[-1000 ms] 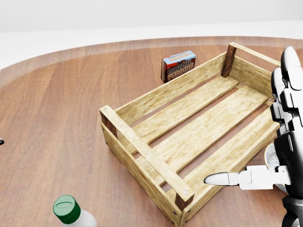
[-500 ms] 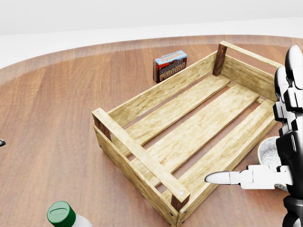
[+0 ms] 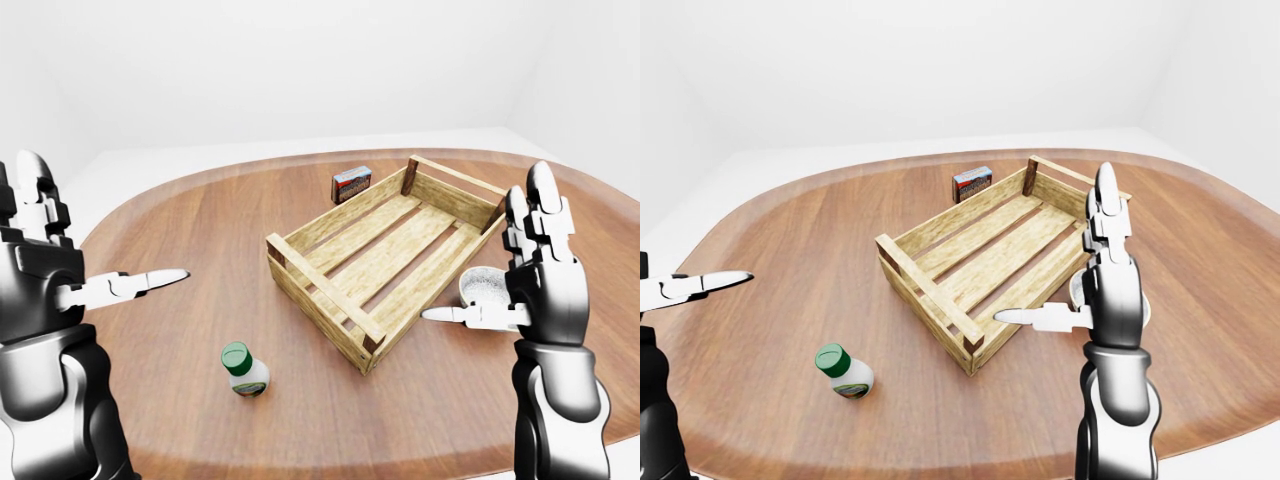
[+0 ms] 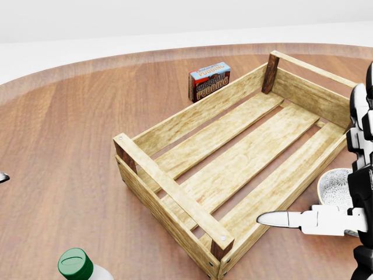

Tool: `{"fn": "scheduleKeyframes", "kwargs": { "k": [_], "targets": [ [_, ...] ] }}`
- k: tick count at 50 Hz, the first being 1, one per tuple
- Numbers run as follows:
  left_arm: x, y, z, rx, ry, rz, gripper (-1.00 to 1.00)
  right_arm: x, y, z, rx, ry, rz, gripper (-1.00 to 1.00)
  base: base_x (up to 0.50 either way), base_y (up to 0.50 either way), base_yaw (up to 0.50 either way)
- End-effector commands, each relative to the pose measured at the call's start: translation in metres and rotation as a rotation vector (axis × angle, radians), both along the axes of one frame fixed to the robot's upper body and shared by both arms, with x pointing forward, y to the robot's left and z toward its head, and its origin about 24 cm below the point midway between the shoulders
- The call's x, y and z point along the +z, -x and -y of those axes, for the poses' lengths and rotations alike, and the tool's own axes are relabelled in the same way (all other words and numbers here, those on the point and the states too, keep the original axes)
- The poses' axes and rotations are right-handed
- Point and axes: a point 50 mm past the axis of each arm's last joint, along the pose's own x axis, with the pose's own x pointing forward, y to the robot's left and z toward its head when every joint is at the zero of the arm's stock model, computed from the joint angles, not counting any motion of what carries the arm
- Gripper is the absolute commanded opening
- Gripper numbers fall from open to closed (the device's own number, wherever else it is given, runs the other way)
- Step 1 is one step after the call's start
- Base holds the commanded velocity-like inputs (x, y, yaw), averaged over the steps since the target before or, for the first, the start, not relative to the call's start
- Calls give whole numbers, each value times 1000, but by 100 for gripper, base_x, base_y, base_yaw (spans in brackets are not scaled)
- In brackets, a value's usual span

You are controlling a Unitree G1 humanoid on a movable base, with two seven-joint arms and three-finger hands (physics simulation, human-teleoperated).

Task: Pick up the salad dressing and put it in the tray.

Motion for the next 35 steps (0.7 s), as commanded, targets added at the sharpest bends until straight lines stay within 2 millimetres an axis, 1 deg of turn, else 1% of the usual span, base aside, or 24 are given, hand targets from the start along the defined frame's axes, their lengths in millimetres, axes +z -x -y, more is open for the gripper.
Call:
{"fn": "scheduleKeyframes", "kwargs": {
  "k": [1,3,6,7,10,11,14,25,27,29,31,32,34,35],
  "targets": [
    [-1,0,0,1,-1,-5,100,1,0,-2,-34,48,0,100,0,0,0],
    [-1,0,0,1,-1,-3,100,0,-1,-2,-26,47,-8,100,2,14,0],
    [-1,0,0,1,-1,-5,100,-6,-4,0,-35,44,-36,100,9,49,0],
    [-1,0,0,1,-1,-7,100,-6,-5,-1,-57,79,-43,100,12,49,0],
    [-1,0,0,1,-3,-5,100,-7,-1,3,-18,-8,-33,100,18,48,0],
    [-1,0,0,1,-2,-3,100,-5,0,4,-13,-34,-20,100,0,0,0],
    [0,0,0,2,-2,-1,100,-3,1,6,-24,-28,-10,100,0,0,0],
    [0,0,0,0,-3,-1,100,12,9,-2,-3,-19,71,100,0,0,0],
    [0,0,0,0,-2,-1,100,10,7,0,-4,-33,62,100,0,0,0],
    [0,0,1,-1,-3,0,100,13,8,1,20,-63,81,100,0,0,0],
    [0,0,1,-1,-3,-1,100,9,6,2,28,-62,58,100,-3,-26,0],
    [-1,0,1,-2,-4,-3,100,7,6,5,41,-96,54,100,-12,-49,0],
    [0,1,1,-2,-7,2,100,4,6,3,16,-51,32,100,-7,-24,0],
    [1,1,1,-1,-6,3,100,5,6,4,13,-60,37,100,0,0,0]
  ]
}}
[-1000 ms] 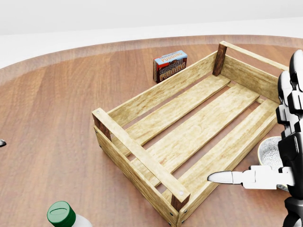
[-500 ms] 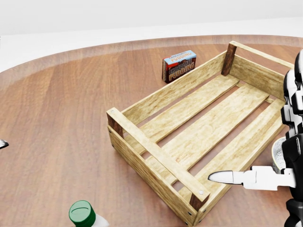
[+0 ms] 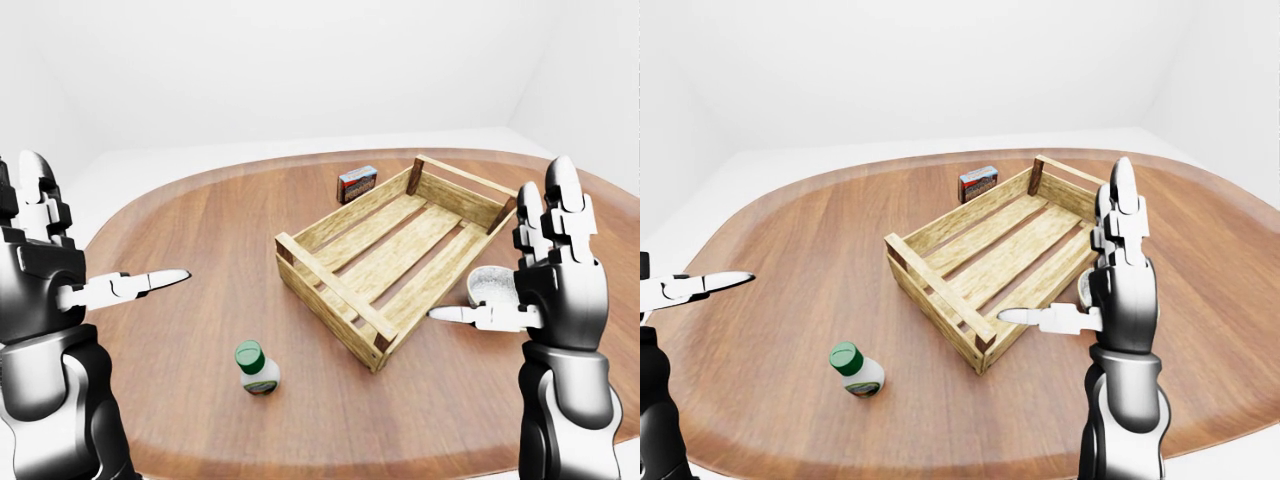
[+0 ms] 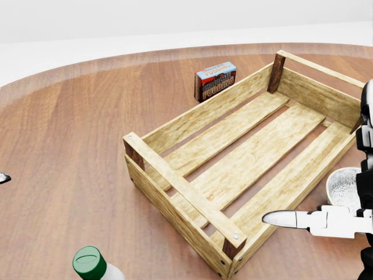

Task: Pick up the salad dressing and put it in the tray.

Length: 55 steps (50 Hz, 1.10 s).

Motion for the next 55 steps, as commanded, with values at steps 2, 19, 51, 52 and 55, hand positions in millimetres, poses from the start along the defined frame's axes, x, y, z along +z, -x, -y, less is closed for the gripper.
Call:
{"fn": "scheduleKeyframes", "kwargs": {
  "k": [2,19,51,52,55],
  "targets": [
    [0,0,0,3,-4,-1,100,-1,0,2,16,-29,-2,100,0,0,0],
    [0,0,0,2,-4,-3,100,-8,-3,-2,44,16,-52,100,20,-2,0],
    [0,-1,-1,2,2,-3,100,7,-8,-40,113,78,32,100,17,-2,0],
    [-1,-1,-1,1,3,-5,100,9,-8,-45,133,99,41,100,0,0,0],
    [-1,-1,0,-3,2,-7,100,18,-9,-66,203,186,79,100,0,0,0]
  ]
}}
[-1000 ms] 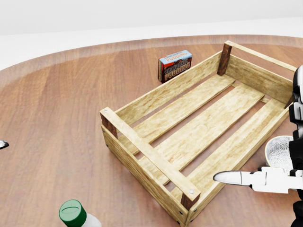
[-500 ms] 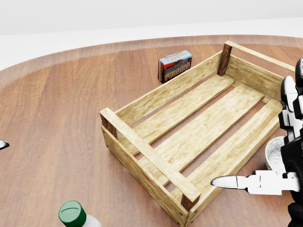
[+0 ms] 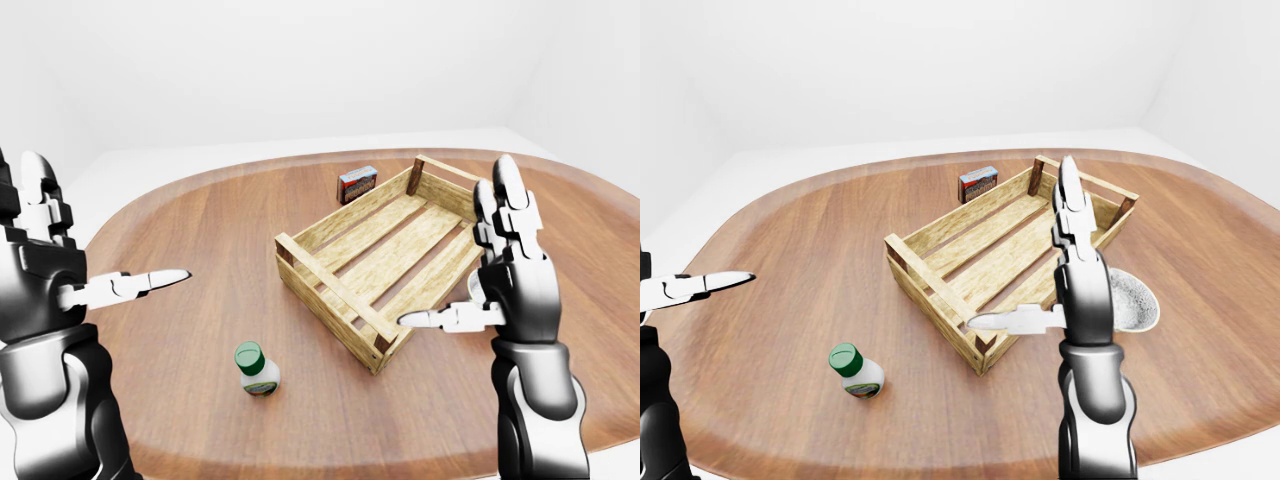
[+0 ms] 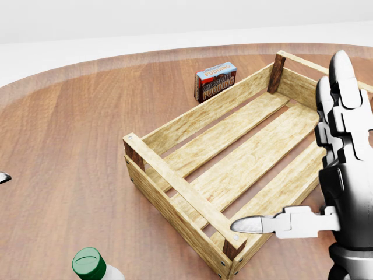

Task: Pick up the salad dressing and put it in the tray.

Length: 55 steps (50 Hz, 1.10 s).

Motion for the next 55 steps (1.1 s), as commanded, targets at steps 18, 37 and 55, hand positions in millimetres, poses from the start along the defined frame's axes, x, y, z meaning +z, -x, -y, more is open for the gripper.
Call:
{"fn": "scheduleKeyframes", "kwargs": {
  "k": [18,37,55],
  "targets": [
    [-3,-3,1,-4,4,-16,100,0,-43,-127,391,729,-81,100,0,0,0],
    [-6,-6,0,-6,13,-30,100,-37,-59,-184,299,1181,-296,100,0,0,0],
    [-13,-9,-5,-5,44,-61,100,-49,-54,-229,403,1293,-301,100,0,0,0]
  ]
}}
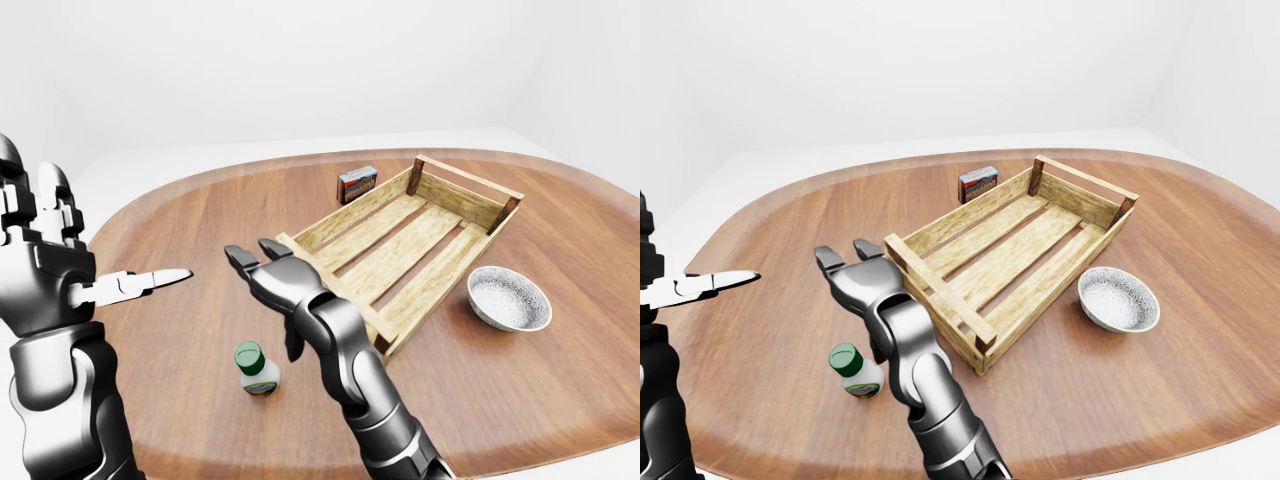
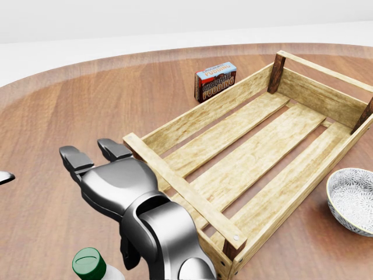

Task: Pick up the salad dressing and put it in the tray.

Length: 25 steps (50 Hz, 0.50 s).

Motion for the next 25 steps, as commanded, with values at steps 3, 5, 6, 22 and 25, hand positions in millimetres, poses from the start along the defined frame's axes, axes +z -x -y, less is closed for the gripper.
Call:
{"fn": "scheduleKeyframes", "kwargs": {
  "k": [3,5,6,22,25],
  "targets": [
    [-4,-1,-2,-2,14,-14,100,-26,13,-27,81,136,-45,100,0,0,0],
    [-4,-1,-4,1,17,-15,100,-32,13,-28,91,134,-80,100,0,0,0],
    [-4,-1,-4,1,17,-16,100,-33,13,-28,94,131,-89,100,0,0,0],
    [-8,-3,-7,0,34,-32,100,-81,14,-38,182,92,-384,100,0,0,0],
    [-8,-3,-6,-2,35,-32,100,-88,10,-38,184,93,-434,100,0,0,0]
  ]
}}
